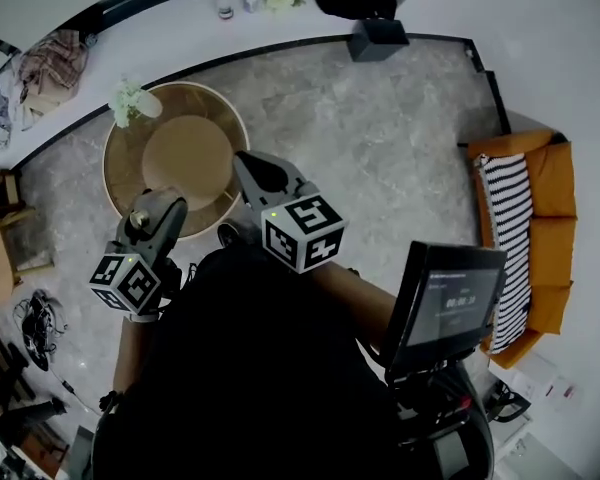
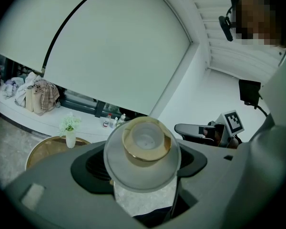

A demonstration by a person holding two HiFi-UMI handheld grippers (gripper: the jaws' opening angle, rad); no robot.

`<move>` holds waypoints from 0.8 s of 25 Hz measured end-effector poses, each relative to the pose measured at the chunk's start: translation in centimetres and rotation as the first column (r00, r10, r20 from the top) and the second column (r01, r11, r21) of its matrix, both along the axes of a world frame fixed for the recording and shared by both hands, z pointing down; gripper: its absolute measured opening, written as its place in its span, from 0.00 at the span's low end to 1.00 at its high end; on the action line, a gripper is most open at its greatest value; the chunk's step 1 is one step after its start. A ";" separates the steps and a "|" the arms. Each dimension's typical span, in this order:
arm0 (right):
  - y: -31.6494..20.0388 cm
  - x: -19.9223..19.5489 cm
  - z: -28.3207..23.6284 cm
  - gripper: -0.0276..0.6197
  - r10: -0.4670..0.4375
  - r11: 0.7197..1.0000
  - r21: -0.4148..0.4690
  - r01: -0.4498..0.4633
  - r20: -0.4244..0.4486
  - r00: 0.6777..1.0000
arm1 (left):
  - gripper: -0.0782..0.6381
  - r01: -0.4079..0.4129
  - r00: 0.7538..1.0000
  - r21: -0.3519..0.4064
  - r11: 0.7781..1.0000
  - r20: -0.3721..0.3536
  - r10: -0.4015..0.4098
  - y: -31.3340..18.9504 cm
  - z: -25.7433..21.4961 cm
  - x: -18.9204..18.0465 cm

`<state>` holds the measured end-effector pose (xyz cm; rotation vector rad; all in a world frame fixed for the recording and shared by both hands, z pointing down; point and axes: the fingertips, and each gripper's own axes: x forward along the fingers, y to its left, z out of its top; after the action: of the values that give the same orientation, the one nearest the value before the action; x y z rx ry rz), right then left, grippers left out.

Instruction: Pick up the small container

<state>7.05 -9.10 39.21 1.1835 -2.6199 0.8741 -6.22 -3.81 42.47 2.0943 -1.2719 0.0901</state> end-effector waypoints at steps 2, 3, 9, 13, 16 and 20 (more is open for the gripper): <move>0.0 0.0 -0.2 0.04 -0.015 1.000 0.016 0.015 -0.003 1.000 | 0.59 -0.008 1.000 0.008 1.000 0.020 0.008 -0.1 -0.1 0.5; 0.1 0.1 -0.5 0.04 -0.025 0.999 0.028 0.025 -0.005 1.000 | 0.59 -0.012 0.999 0.014 1.000 0.034 0.011 -0.1 -0.1 0.8; 1.0 -0.5 -2.7 0.04 -0.108 0.979 0.170 0.112 -0.029 0.994 | 0.59 -0.053 0.993 0.046 0.998 0.112 0.047 -0.1 -0.5 2.6; 2.1 -1.7 -4.0 0.04 -0.138 0.965 0.216 0.149 -0.064 0.988 | 0.59 -0.076 0.988 0.066 0.995 0.142 0.066 0.6 -0.7 2.4; 2.8 -2.3 -4.5 0.04 -0.143 0.960 0.235 0.153 -0.063 0.988 | 0.59 -0.080 0.986 0.075 0.994 0.151 0.068 1.3 -1.0 2.0; 3.1 -2.5 -4.8 0.04 -0.148 0.955 0.253 0.157 -0.053 0.988 | 0.59 -0.076 0.986 0.081 0.994 0.152 0.063 1.7 -1.2 1.9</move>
<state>4.54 -5.98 34.44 1.0178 -2.8157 0.4941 -4.34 -2.09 41.27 2.2420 -1.3102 0.2305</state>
